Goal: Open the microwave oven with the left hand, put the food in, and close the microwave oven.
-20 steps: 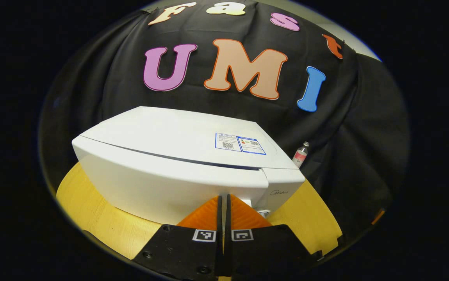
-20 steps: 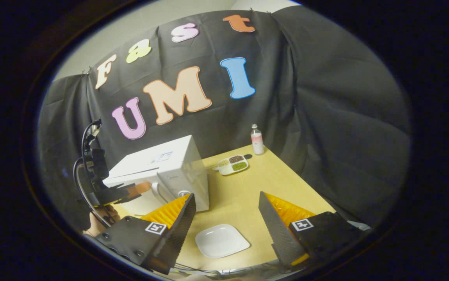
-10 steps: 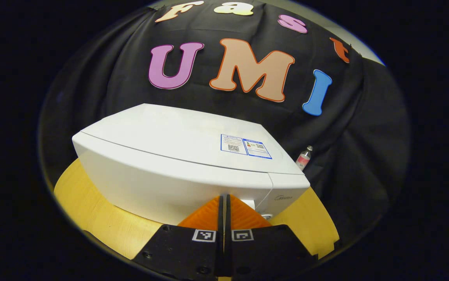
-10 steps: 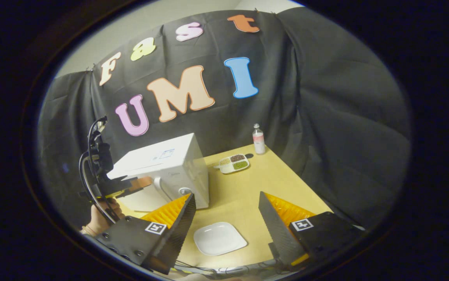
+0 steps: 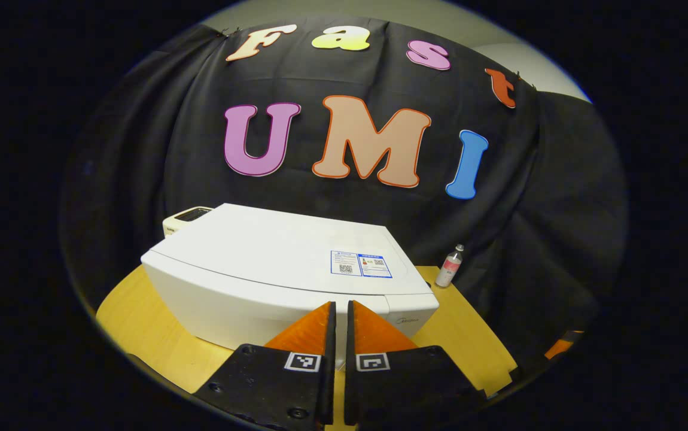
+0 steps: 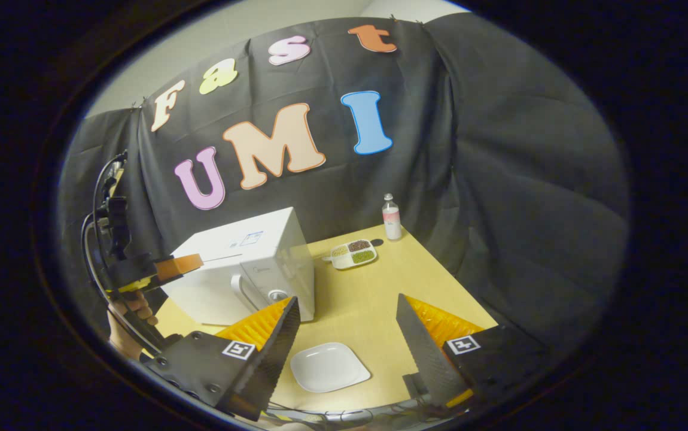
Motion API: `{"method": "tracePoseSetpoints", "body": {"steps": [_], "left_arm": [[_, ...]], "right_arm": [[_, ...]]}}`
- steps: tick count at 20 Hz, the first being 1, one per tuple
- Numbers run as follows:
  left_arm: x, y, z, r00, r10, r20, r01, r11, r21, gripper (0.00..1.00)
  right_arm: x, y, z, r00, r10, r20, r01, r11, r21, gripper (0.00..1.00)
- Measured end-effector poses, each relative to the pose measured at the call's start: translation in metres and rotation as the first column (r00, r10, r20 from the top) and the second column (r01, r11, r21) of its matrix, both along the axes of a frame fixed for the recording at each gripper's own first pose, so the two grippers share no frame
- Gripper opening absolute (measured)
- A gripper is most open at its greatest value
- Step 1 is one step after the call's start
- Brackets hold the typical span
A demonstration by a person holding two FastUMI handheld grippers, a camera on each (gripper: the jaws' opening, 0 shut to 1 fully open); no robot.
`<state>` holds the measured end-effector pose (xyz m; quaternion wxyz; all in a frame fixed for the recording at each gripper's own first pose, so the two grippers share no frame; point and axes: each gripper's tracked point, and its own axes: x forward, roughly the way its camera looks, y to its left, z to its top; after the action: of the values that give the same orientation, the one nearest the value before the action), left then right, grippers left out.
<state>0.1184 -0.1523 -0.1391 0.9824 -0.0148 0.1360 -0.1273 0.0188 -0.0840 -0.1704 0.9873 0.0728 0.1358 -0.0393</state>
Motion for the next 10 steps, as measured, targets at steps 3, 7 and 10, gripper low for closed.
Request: {"method": "tracePoseSetpoints", "body": {"steps": [3, 7, 10], "left_arm": [[-0.017, 0.007, -0.004, 1.0, -0.005, -0.016, 0.005, 1.0, 0.021, 0.19], [-0.041, 0.028, -0.006, 0.999, 0.041, -0.027, -0.04, 0.998, 0.041, 0.92], [-0.054, 0.042, 0.0, 0.996, 0.087, -0.011, -0.086, 0.994, 0.07, 0.97]], "right_arm": [[0.003, 0.001, 0.0, 1.0, 0.013, -0.002, -0.013, 1.0, -0.002, 0.91], [0.004, 0.004, 0.005, 0.999, 0.036, 0.0, -0.036, 0.999, -0.007, 0.91], [0.006, 0.004, 0.009, 0.999, 0.046, 0.007, -0.046, 0.999, -0.015, 0.91]]}}
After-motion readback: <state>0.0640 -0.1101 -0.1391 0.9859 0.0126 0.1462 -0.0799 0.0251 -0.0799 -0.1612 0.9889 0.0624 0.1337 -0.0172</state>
